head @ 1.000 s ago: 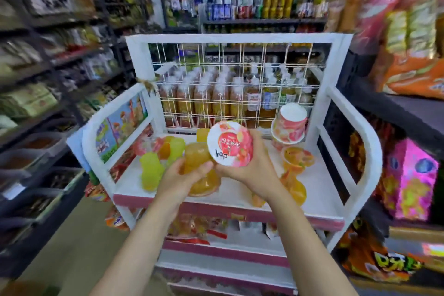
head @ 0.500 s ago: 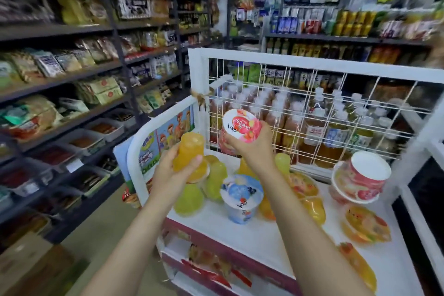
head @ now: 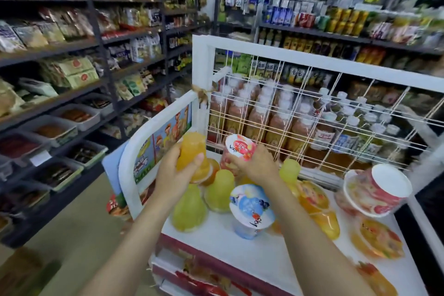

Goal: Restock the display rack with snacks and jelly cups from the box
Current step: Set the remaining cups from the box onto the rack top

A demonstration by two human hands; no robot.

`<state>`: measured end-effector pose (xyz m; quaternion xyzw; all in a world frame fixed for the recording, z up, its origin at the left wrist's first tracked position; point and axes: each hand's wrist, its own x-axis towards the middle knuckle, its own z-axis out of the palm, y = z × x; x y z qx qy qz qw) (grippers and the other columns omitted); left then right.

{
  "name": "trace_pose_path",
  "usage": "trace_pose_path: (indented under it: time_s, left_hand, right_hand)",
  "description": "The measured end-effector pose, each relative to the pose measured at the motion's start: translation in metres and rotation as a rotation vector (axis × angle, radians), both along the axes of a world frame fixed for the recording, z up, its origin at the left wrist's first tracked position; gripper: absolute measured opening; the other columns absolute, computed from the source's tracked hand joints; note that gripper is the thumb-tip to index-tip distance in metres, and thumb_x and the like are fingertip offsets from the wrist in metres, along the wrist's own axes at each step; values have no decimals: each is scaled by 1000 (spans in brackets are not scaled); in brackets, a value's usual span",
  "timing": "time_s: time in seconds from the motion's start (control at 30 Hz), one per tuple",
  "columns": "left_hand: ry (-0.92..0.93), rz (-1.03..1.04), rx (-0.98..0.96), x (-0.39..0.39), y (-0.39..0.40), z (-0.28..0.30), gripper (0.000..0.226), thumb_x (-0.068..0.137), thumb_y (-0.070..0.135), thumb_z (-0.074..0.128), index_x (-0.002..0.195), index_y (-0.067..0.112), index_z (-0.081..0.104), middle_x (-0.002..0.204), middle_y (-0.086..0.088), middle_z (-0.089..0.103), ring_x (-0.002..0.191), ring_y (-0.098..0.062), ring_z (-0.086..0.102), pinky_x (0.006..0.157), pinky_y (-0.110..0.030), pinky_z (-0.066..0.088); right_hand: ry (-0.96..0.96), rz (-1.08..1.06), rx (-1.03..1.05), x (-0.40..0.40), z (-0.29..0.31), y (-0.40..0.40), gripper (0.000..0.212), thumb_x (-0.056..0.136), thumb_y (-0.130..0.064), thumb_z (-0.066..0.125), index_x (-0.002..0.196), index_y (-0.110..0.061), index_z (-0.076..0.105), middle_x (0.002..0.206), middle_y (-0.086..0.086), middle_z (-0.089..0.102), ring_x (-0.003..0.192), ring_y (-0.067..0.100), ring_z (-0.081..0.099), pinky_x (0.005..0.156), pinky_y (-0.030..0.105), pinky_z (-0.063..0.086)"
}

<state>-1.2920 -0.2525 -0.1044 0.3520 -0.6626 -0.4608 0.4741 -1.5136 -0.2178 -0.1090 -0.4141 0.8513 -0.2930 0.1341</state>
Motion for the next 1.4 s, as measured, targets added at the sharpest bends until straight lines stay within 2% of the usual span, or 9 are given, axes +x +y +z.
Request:
trace_pose_path:
  time_s: [0.1, 0.27, 0.37, 0.43, 0.5, 0.67, 0.9, 1.03, 1.4]
  left_hand:
    - [-13, -24, -22, -6, -5, 4, 25, 80, 54, 64, 99, 39, 63, 101, 19, 68, 97, 1, 63, 87, -29, 51]
    - [-60, -86, -56, -17, -12, 12, 12, 90, 34, 70, 97, 41, 62, 98, 24, 67, 91, 5, 63, 82, -26, 50]
    - [-103, -123, -106, -25, -19, 14, 22, 85, 49, 70, 103, 37, 65, 98, 20, 70, 94, 1, 65, 82, -28, 51]
    - [-171, -141, -177, -34, -24, 16, 42, 78, 63, 66, 111, 36, 65, 106, 15, 69, 104, -8, 62, 91, -37, 51]
    - [-255, -162, -220, -45, -25, 19, 58, 73, 69, 61, 119, 33, 63, 117, 12, 65, 115, -13, 55, 98, -42, 46]
    - [-397, -216, -327, -53, -23, 28, 76, 74, 70, 53, 137, 28, 53, 137, 6, 55, 130, -17, 43, 108, -42, 37]
    - [-757, -66, -395, -10, -37, -13, 69, 88, 61, 55, 146, 27, 40, 151, 0, 42, 141, -21, 33, 114, -47, 28]
    - [-703, -140, -206, -4, -36, -21, 58, 93, 49, 57, 144, 25, 44, 149, 3, 41, 138, -18, 33, 114, -38, 27]
    - [-770, -152, -285, -7, -46, -30, 54, 96, 48, 47, 143, 23, 43, 151, 3, 39, 140, -18, 30, 116, -37, 23]
  right_hand:
    - [15, 33, 57, -3, 2, -1, 107, 61, -84, 66, 131, -7, 44, 131, 11, 53, 124, 31, 49, 101, 45, 45]
    - [101, 157, 298, -8, 26, 2, 94, 84, -83, 33, 151, -16, 35, 154, 15, 34, 144, 33, 27, 116, 51, 22]
    - [20, 184, -61, -4, 44, 12, 94, 78, -90, 29, 137, -21, 55, 139, 7, 54, 130, 21, 49, 110, 37, 37]
    - [-221, 343, -272, 11, 60, 24, 53, 92, -65, 49, 121, -22, 63, 120, -2, 63, 106, 2, 60, 91, 14, 45]
    - [-321, 465, -351, 20, 67, 29, 28, 93, -36, 66, 117, -22, 64, 110, -2, 67, 91, 4, 65, 81, 20, 53]
    - [-353, 364, -540, 20, 53, 27, 25, 85, -17, 77, 109, -20, 68, 94, -5, 71, 81, 6, 68, 70, 29, 58]
    - [-172, 44, -512, 8, 38, 5, 28, 88, -39, 73, 109, -25, 62, 93, -16, 66, 87, 1, 62, 80, 29, 53]
    - [-93, 115, -296, 18, 21, -9, 43, 84, -31, 78, 120, -22, 55, 104, -9, 59, 95, 13, 58, 76, 21, 42]
    - [-38, 32, -248, 30, 11, -10, 70, 83, -35, 78, 142, -20, 42, 125, -1, 62, 110, 20, 60, 80, 24, 41]
